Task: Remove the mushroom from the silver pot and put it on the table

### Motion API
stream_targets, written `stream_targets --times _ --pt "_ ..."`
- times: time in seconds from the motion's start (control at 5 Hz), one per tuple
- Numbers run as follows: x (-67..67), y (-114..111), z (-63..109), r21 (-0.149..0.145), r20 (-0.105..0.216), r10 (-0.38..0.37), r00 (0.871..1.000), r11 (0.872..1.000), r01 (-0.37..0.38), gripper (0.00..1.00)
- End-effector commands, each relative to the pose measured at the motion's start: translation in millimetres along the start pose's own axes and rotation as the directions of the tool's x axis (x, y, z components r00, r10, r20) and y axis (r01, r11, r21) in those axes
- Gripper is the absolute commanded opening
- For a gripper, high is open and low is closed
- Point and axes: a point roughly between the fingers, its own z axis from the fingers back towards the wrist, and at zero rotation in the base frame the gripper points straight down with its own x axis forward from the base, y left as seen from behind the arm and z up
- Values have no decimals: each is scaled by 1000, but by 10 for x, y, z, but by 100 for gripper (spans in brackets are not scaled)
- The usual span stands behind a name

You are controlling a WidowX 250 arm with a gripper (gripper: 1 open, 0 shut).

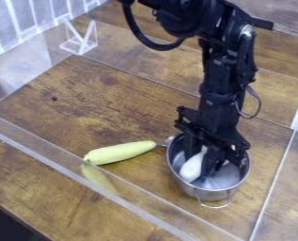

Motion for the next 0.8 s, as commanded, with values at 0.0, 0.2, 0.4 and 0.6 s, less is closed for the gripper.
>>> stream_targets --times 0.0,0.2,0.4,0.6 --pt "81 103 462 24 109 25 994 999 -28 0" --pt "61 138 637 36 131 40 991 998 -45 0" --pt "28 333 938 57 172 83 982 994 -94 0" --pt "0 591 1206 73 210 134 969 986 -152 0"
